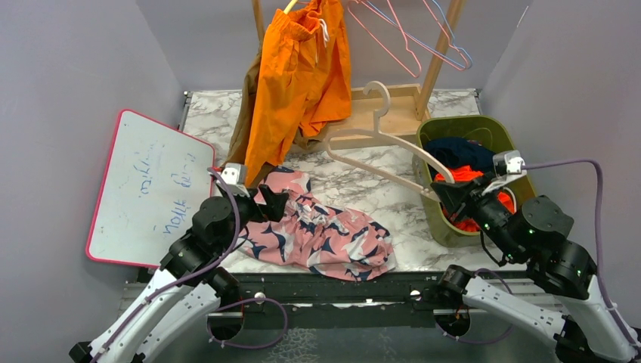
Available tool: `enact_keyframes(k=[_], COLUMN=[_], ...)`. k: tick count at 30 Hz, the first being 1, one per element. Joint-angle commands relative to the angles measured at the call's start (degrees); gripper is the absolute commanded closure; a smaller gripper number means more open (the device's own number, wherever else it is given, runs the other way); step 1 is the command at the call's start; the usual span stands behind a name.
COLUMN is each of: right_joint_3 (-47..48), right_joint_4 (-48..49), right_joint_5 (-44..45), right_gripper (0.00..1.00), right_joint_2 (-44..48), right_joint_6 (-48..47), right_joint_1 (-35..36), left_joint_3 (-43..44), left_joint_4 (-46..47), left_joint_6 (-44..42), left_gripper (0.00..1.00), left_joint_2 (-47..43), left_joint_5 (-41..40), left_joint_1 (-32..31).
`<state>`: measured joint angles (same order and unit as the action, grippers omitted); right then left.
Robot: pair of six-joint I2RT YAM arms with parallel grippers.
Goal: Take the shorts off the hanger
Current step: Place the hanger on the clothes rod.
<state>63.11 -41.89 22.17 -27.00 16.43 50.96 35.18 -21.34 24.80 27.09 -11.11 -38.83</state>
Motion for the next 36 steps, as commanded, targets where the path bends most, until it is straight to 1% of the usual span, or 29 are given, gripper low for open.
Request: enact_keyframes(k=[1, 2, 4, 8, 12, 17, 20, 24, 28, 32, 36], right_joint_3=[2.0, 2.2, 2.7, 3.9, 6.2, 9.8, 12.3, 18.0, 21.0, 25.3, 27.8], right_joint_4=[6.9, 8.1, 11.2, 20.0, 28.6, 37.7, 41.7, 40.3, 39.6, 34.7, 32.4], right_joint_5=[5.7, 8.6, 10.7, 11.9, 16.0, 21.3, 22.5, 21.2, 19.5, 13.7, 7.3], right_gripper=[0.99, 0.99, 0.99, 0.99, 0.99, 0.99, 0.99, 0.99, 0.99, 0.99, 0.99], right_joint_2=[-5.8, -7.1, -9.9, -14.7, -19.8, -26.0, -30.3, -36.2, -38.5, -40.8, -42.4], right_joint_6=[-2.8, -3.2, -4.4, -10.0, -16.3, -24.9, -29.4, -30.1, -28.9, -23.7, -20.6], right_joint_1=[0.0, 0.0, 0.0, 0.0, 0.0, 0.0, 0.0, -0.1, -1.4, -6.3, -10.4], left_joint_3=[-2.0, -2.8, -4.1, -4.6, -5.2, -5.0, -4.9, -4.9, -4.9, -5.0, -5.0], left_joint_4=[-0.5, -0.5, -0.3, 1.0, 1.9, 1.6, 1.5, 1.4, 1.4, 1.3, 1.2], left_joint_6=[-3.6, -3.4, -3.1, -5.0, -5.5, -5.9, -6.2, -6.3, -6.3, -5.2, -4.6], left_gripper=[0.01, 0.01, 0.01, 0.01, 0.01, 0.01, 0.01, 0.01, 0.01, 0.01, 0.01], left_joint_2=[-2.5, -2.8, -3.4, -3.8, -3.4, -2.2, -2.4, -3.1, -3.4, -3.1, -2.5], left_joint_5=[-7.1, -8.1, -9.3, -6.8, -4.2, -3.8, -4.2, -5.1, -5.4, -6.1, -6.7], left_joint_1=[0.2, 0.2, 0.2, 0.2, 0.1, 0.1, 0.2, 0.2, 0.1, 0.1, 0.1])
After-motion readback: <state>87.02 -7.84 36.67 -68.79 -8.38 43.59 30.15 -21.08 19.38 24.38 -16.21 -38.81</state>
